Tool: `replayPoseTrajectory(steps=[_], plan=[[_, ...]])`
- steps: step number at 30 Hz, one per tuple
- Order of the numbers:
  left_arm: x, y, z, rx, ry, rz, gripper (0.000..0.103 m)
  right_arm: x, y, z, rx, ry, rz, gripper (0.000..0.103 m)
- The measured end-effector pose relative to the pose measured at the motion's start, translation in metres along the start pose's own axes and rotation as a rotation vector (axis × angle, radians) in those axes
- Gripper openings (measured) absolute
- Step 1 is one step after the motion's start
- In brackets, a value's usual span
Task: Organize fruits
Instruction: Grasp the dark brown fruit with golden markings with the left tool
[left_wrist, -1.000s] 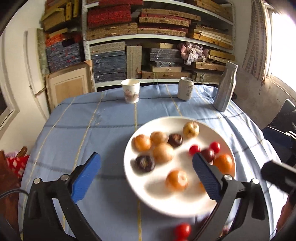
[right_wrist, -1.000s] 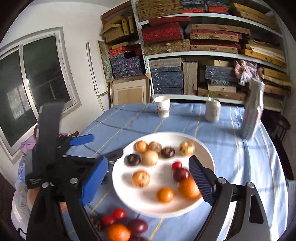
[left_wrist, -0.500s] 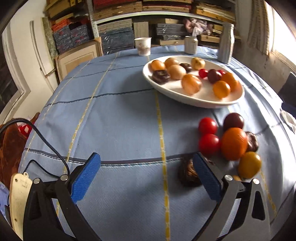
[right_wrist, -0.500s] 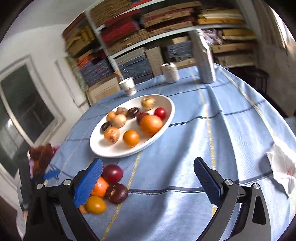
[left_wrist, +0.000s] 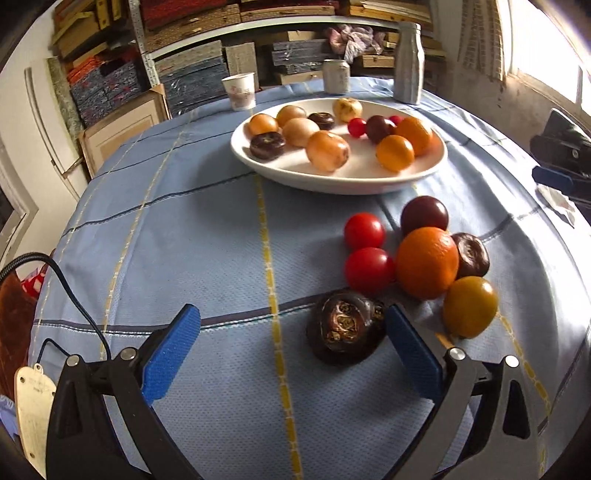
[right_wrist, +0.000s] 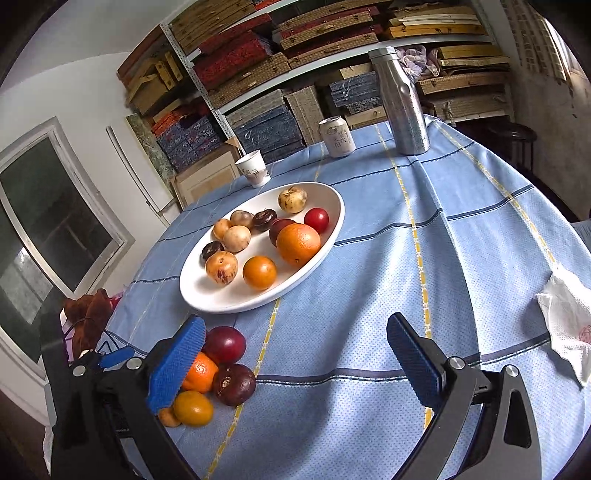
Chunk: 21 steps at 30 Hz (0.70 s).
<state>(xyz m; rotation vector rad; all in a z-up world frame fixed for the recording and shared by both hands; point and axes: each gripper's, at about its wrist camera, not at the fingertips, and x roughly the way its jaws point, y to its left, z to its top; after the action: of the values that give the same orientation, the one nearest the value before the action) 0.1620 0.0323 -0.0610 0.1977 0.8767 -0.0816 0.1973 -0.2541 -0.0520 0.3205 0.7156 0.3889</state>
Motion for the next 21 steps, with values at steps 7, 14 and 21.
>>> replayPoseTrajectory(steps=[7, 14, 21], plan=[[0.0, 0.014, 0.0, -0.025, -0.019, 0.104, 0.099, 0.0, -0.001, 0.0, 0.003, 0.001, -0.003, 0.099], [0.0, 0.034, -0.001, -0.088, -0.017, 0.129, 0.099, -0.003, -0.001, 0.0, 0.005, -0.004, 0.004, 0.099], [0.007, 0.024, -0.002, -0.054, 0.012, 0.083, 0.099, -0.002, 0.001, -0.001, 0.0, 0.0, 0.008, 0.099]])
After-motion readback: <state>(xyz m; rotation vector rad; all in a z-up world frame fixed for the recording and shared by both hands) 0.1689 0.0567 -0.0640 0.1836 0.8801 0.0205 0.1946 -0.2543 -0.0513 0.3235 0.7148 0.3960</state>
